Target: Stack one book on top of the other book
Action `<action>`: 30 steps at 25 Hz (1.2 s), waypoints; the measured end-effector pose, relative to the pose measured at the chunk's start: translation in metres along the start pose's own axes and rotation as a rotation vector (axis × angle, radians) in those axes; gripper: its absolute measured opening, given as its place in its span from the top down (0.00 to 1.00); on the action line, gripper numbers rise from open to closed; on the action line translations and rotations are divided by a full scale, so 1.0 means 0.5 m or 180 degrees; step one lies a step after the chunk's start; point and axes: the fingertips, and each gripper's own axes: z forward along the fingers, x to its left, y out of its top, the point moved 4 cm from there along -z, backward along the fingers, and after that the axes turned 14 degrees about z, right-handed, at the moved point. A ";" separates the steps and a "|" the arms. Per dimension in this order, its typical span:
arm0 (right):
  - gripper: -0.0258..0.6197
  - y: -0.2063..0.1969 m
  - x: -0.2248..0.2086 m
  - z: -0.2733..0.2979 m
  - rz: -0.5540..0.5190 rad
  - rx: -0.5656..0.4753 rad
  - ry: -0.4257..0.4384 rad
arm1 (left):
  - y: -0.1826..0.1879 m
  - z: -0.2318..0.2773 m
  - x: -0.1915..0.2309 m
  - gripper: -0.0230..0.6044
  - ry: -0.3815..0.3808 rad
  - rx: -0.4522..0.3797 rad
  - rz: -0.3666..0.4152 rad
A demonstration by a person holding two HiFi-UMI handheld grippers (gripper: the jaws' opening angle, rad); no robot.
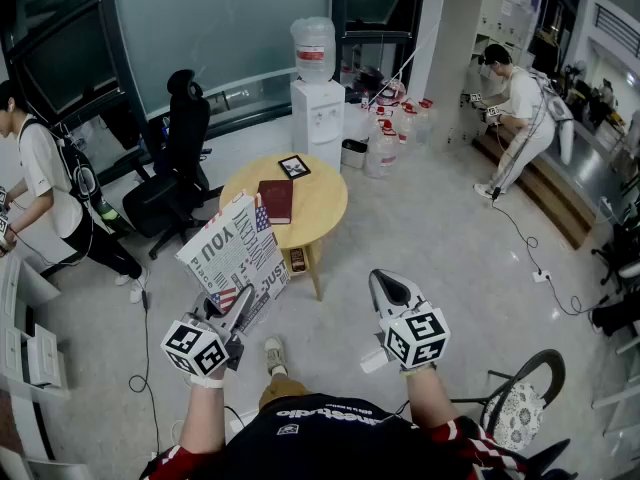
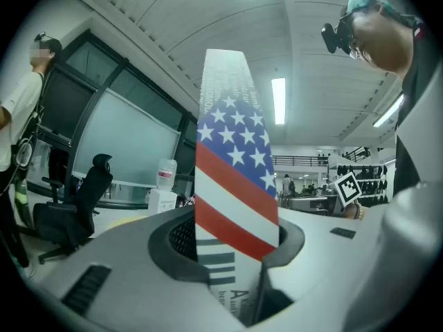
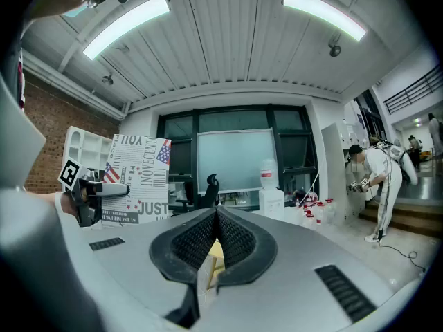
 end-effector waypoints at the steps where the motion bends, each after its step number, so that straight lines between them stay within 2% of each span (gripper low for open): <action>1: 0.91 -0.001 -0.002 -0.002 0.0003 0.0000 0.0001 | -0.004 0.000 0.000 0.71 0.0008 0.0017 0.0009; 19: 0.91 0.005 0.007 -0.007 -0.0088 -0.0048 -0.0019 | -0.005 0.002 0.004 0.71 -0.0061 -0.0011 0.0074; 26: 0.91 0.013 -0.007 0.025 -0.0135 -0.0144 -0.0044 | -0.014 0.041 0.029 0.71 -0.0144 -0.0059 0.0118; 30: 0.91 0.034 -0.020 0.055 0.0016 -0.0207 0.0077 | -0.011 0.076 0.049 0.71 -0.0170 -0.0052 0.0107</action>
